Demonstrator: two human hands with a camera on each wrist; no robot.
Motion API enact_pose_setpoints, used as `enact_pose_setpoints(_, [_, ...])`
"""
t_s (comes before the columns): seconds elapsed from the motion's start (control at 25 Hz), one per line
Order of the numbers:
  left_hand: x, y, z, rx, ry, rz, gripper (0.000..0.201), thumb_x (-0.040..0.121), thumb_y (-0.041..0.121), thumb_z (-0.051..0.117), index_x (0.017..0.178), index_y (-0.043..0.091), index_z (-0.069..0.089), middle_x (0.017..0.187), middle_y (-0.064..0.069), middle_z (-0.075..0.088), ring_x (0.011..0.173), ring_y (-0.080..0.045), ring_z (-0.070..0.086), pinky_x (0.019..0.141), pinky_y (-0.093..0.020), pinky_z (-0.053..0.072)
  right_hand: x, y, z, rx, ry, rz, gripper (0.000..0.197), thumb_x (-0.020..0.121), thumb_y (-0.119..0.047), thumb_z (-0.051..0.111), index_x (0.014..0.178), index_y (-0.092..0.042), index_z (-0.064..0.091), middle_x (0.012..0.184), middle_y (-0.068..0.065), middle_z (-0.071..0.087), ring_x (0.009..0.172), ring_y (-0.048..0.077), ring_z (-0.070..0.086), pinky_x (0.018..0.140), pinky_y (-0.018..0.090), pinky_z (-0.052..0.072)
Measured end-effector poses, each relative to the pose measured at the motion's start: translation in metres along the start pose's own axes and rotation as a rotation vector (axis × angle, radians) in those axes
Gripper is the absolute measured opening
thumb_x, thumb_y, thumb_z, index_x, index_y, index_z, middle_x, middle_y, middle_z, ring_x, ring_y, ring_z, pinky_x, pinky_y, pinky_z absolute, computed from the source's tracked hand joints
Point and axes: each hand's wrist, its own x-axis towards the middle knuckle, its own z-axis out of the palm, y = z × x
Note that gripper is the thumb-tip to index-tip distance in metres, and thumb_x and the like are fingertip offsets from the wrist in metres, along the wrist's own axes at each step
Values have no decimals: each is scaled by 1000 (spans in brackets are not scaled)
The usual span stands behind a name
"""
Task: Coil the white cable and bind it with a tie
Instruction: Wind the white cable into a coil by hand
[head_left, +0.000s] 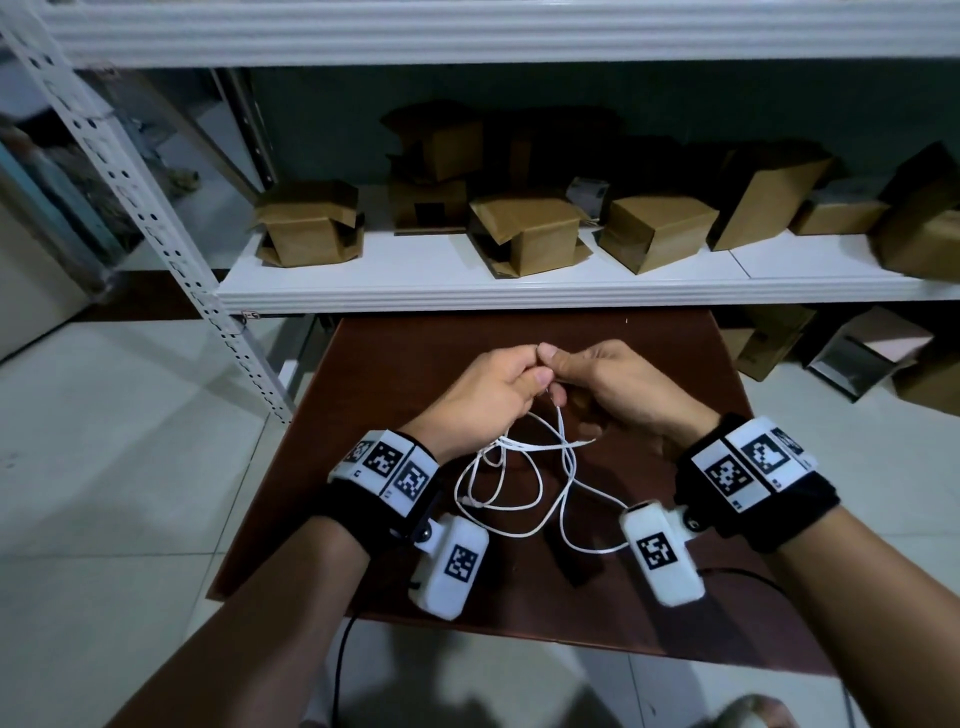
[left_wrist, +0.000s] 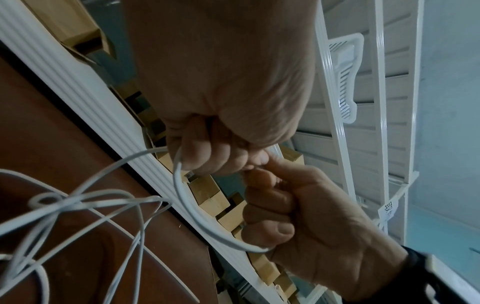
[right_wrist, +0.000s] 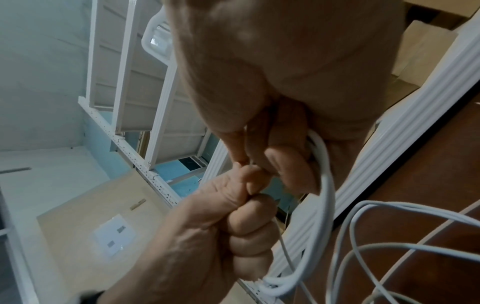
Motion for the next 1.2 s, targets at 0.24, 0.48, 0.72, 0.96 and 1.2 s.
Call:
enact_pose_setpoints(0.24, [1,0,-8,-43,-22,-27,31,108,34,46,94,23,72,65,8,51,52,-9,41,47,-25,37,3,1,9,73,74,-46,53,104,-26,59,53,-14,55,48,1,34,44,15,29,45,23,34])
enact_pose_setpoints(0.48, [2,-7,-8,621,157,-119,24,107,45,45,104,29,62,124,-7,40,122,-25,32,110,-44,29,4,-1,7,92,116,-63,51,105,-28,59,56,-14,53,55,5,30,46,16,27,42,22,35])
enact_pose_setpoints(0.72, [-7,0,-23,168,9,-264,51,101,62,51,95,17,73,70,-9,75,56,-19,63,51,-23,46,3,-6,1,143,151,-26,51,104,-26,59,56,-12,51,51,2,27,45,13,23,43,22,27])
enact_pose_setpoints(0.96, [-14,18,-24,788,102,-380,77,99,77,21,66,17,56,78,-4,64,84,-28,62,84,-41,49,-2,-9,1,49,97,-19,48,105,-28,59,60,-10,52,52,2,29,45,12,24,41,21,29])
enact_pose_setpoints(1.2, [-11,8,-34,421,14,-495,63,96,63,60,58,14,70,49,0,61,40,-8,49,59,-25,44,-3,-9,3,38,72,-32,50,105,-29,60,59,-10,53,48,-1,32,42,11,28,42,21,32])
